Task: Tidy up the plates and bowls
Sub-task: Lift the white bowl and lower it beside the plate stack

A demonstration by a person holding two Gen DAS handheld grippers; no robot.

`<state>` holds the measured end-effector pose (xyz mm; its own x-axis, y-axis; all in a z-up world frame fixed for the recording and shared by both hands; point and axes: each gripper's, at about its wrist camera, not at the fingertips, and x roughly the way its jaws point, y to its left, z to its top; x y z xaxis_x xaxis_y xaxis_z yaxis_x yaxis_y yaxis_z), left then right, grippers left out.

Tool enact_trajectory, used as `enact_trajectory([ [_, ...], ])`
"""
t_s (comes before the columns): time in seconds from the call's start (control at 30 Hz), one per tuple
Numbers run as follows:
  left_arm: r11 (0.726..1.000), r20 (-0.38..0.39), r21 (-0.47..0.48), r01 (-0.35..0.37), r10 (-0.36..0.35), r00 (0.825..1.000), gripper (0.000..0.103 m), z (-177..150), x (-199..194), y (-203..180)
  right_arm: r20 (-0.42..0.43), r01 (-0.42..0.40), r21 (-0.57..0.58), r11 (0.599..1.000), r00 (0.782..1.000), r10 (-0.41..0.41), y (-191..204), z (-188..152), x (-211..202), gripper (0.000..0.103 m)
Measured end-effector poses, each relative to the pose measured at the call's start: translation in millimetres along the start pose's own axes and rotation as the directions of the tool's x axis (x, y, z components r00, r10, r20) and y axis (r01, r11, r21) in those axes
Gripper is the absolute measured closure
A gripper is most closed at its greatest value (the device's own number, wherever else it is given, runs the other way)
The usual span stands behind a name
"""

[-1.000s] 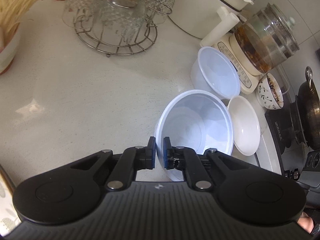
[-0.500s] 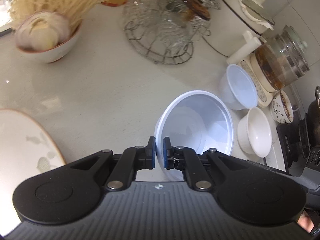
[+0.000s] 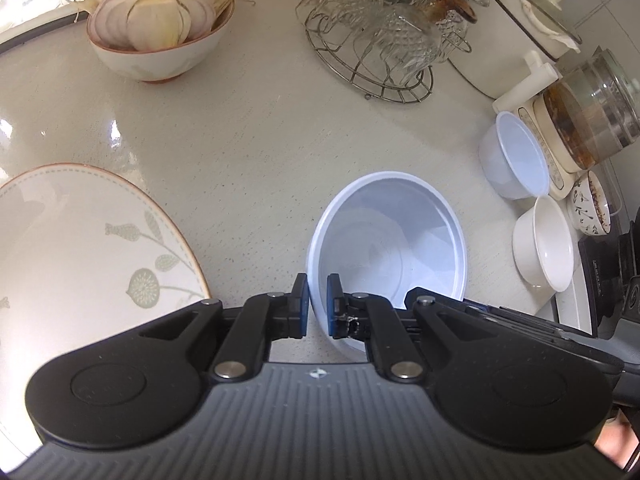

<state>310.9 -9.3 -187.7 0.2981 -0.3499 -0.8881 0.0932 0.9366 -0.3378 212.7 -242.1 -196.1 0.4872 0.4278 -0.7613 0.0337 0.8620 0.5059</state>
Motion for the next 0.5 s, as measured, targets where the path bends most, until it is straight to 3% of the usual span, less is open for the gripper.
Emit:
enact_trajectory([
  [0.37, 1.0, -0.025, 0.022, -0.007, 0.008, 1.0, 0.093, -1.1, 5.7, 8.3, 0.021, -0.002, 0.056, 0.998, 1.0, 0.0, -0.8, -5.1, 1.0, 0.081],
  [0.5, 0.999, -0.014, 0.041, -0.034, 0.035, 0.999, 0.073, -0.5, -0.8, 5.9, 0.061, 0.018, 0.048, 0.999, 0.998, -0.021, 4.2, -5.1, -6.0, 0.081],
])
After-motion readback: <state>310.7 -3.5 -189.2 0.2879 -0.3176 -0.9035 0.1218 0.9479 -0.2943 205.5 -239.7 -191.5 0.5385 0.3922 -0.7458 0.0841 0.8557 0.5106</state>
